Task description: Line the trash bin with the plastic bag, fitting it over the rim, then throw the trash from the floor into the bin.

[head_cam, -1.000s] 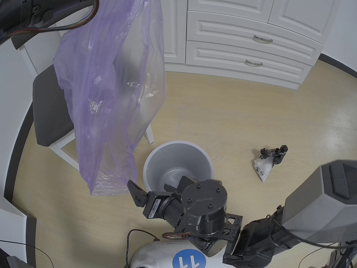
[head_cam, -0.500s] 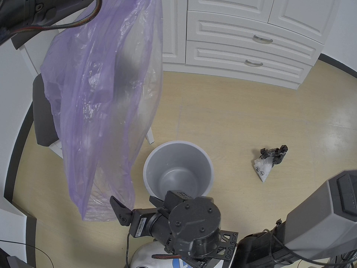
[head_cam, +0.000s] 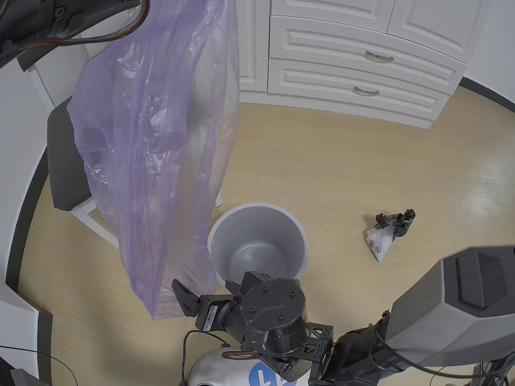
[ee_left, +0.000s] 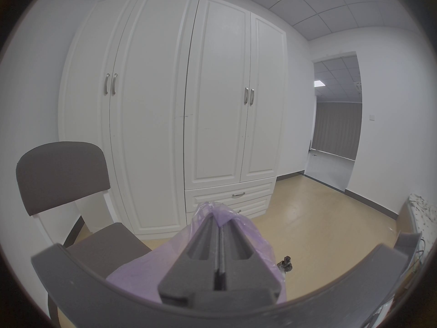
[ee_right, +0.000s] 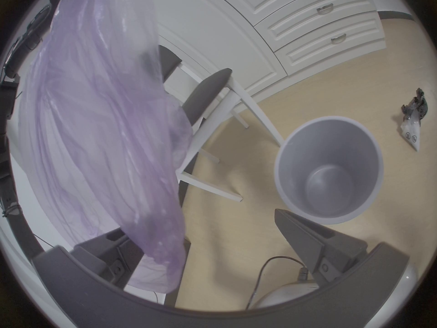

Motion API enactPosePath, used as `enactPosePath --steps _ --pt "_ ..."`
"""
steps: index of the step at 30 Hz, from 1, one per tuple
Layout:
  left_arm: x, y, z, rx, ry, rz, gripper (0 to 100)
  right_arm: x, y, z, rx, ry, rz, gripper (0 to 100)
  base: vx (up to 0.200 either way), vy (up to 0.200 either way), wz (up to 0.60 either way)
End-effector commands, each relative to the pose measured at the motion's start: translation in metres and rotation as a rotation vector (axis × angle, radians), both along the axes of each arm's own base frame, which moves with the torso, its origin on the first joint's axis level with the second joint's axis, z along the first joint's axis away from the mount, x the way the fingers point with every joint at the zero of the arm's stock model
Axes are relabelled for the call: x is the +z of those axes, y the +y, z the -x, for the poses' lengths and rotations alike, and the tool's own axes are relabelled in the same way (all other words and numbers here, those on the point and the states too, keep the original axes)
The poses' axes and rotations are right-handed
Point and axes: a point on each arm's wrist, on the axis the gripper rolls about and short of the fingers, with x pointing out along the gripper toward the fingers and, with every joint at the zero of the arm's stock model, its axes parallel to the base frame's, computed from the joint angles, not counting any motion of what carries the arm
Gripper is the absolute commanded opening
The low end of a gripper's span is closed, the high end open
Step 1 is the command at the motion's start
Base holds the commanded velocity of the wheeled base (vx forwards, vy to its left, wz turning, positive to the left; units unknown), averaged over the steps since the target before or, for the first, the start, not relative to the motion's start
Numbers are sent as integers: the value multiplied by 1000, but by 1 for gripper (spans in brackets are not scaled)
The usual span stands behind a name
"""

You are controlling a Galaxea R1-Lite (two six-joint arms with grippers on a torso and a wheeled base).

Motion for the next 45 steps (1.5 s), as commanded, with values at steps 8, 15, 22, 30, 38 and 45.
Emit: enactPosePath --steps 8,15,22,30,38,45 --pt "-1 2 1 7 4 1 0 -4 -23 -19 -64 14 24 100 0 0 0" --pt "0 4 2 10 2 4 0 -5 -27 -27 -84 16 20 100 0 0 0" --pt "2 6 3 11 -2 8 0 -5 -34 -35 -112 16 20 100 0 0 0" --pt "2 7 3 14 -3 8 0 -4 -38 -40 -128 6 -2 0 0 0 0" --pt "-5 8 0 25 14 -7 0 12 -47 -34 -113 -25 -52 0 0 0 0" --pt "-18 10 -9 51 70 -6 0 43 -87 -44 -182 -60 -95 0 0 0 0"
